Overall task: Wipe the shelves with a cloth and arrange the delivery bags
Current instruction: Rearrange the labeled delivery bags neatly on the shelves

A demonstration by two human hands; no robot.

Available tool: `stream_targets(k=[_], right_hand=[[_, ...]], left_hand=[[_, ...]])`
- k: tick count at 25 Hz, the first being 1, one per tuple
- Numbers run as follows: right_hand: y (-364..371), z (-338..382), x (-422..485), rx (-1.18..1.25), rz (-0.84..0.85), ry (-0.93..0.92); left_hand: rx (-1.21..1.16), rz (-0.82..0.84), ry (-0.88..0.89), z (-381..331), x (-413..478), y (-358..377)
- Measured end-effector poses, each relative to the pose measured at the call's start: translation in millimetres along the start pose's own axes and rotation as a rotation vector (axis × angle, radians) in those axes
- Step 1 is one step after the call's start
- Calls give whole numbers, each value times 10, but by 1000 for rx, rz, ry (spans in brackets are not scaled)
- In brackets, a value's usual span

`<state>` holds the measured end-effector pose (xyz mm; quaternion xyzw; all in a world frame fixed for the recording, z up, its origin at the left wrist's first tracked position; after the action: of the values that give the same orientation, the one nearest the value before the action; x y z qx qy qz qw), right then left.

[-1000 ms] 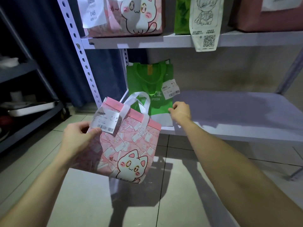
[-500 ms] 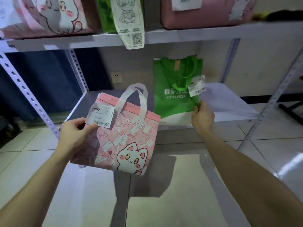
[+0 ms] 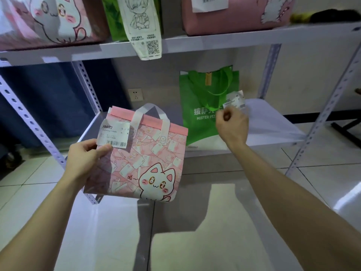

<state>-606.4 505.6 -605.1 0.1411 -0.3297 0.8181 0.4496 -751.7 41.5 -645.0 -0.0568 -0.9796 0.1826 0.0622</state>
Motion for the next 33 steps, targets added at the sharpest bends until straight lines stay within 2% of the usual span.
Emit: stream_targets(k=[1, 4, 5, 6, 7, 8, 10, 12, 14, 16, 18, 20, 22, 25, 29, 33], right_hand=[[189, 189, -11, 54, 221, 1], [861, 633, -538, 113, 1147, 231], [982, 732, -743, 73, 1348, 242], [1071, 825, -882, 38, 1447, 200], [1167, 930, -956, 24, 1457, 151], [1248, 1007, -961, 39, 1399, 131], [1371, 1135, -843, 104, 1196, 127], [1405, 1259, -637, 92, 922, 52], [1338, 1377, -503, -65, 568, -133], [1398, 1348, -559, -97, 365, -170], [1631, 1147, -683, -73, 405, -83], [1896, 908, -853, -70, 575, 1], [2008, 769, -947, -22, 638, 5], [2136, 755, -990, 11, 602, -37], [2453, 891, -1141, 41, 640, -54], [2684, 1057, -1297, 23, 635, -96]], left_hand=[[-27, -2, -6, 2, -2, -78], [-124, -42, -13, -9, -43, -295], [-149, -54, -17, -3, -51, -333], [-167, -72, -22, 8, -55, -359], [-186, -99, -29, 22, -57, -415], [-211, -132, -36, 36, -40, -474], [-285, -212, -21, 20, 17, -607], [-281, -304, 84, -72, 93, -698], [-70, -341, 185, -195, 157, -619], [169, -296, 172, -123, 251, -410], [240, -146, 52, 156, 339, -162], [138, 23, -46, 471, 374, 44], [24, 87, -64, 678, 388, 146], [-56, 51, -75, 833, 462, 116], [-120, -20, -119, 1006, 601, -116], [-51, -80, -184, 1140, 680, -369]])
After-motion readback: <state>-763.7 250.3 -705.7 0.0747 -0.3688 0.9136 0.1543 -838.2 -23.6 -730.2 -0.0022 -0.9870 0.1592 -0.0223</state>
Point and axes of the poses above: each hand's wrist, its own x-axis towards the middle knuckle, its own y-axis out of the palm, z = x × y, the point moved 7 cm from there along x, towards the middle knuckle, and after that the axes turned 3 degrees about z, right-handed, at the moved point
